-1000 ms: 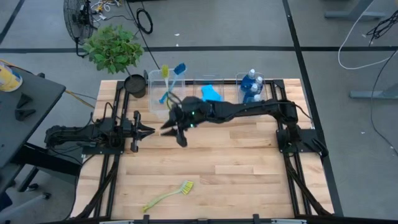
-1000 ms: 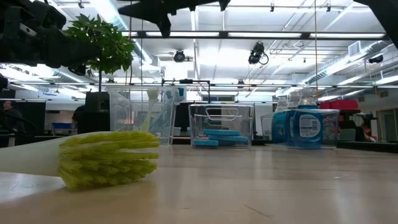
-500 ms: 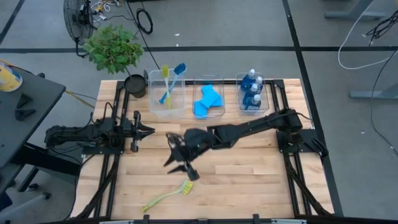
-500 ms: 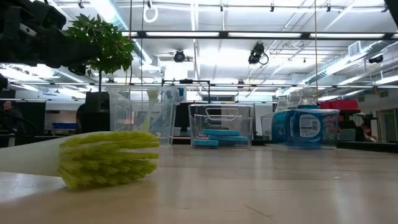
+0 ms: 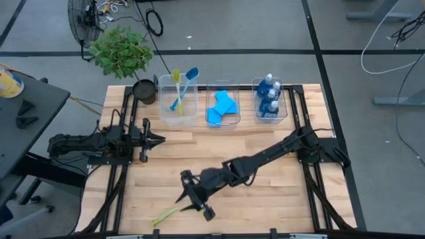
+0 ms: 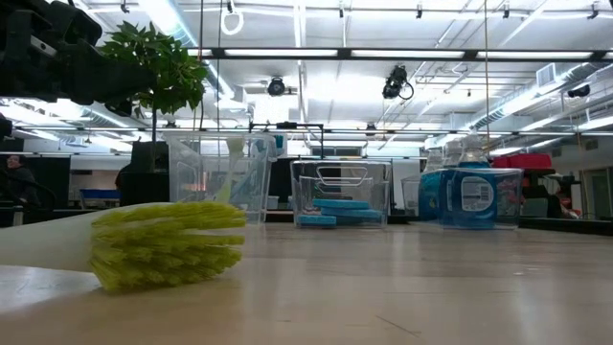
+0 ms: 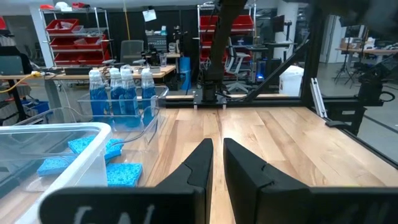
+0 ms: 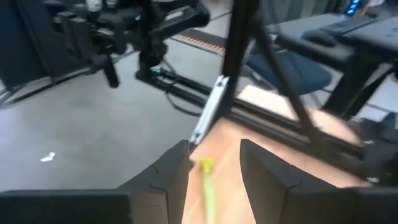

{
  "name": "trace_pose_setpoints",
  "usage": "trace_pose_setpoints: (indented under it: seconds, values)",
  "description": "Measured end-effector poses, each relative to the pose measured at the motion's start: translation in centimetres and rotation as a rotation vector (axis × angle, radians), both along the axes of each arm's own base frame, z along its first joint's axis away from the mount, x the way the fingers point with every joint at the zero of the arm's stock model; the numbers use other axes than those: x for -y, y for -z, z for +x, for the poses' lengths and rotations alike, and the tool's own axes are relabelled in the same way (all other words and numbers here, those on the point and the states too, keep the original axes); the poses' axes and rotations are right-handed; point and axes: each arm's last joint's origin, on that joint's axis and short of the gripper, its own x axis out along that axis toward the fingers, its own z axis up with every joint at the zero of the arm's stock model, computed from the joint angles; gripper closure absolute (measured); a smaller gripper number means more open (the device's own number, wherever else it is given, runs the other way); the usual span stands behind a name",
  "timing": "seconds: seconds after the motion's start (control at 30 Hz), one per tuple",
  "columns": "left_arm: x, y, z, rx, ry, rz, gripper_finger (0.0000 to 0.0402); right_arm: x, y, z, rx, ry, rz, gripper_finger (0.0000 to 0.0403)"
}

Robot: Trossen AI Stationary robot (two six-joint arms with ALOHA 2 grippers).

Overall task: Pick & Place Kitchen Sink Supplies
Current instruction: Put the yellow cleaning brush into the left transparent bin

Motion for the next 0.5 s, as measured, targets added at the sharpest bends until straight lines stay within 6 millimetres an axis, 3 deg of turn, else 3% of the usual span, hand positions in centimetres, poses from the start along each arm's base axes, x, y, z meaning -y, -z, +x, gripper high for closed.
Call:
trace_pose_setpoints:
  seconds: [0.17, 0.5]
  values:
    - [0.0, 0.0, 0.0, 0.0, 0.0, 0.0, 0.0358, -1.4, 2.3, 0.2, -0.07, -0.008, 0.006, 0.0259]
    - [0.0, 0.0, 0.0, 0.0, 0.0, 0.0, 0.0358, -1.1, 7.4, 1.4, -0.238, 0.039, -0.023, 0.0246]
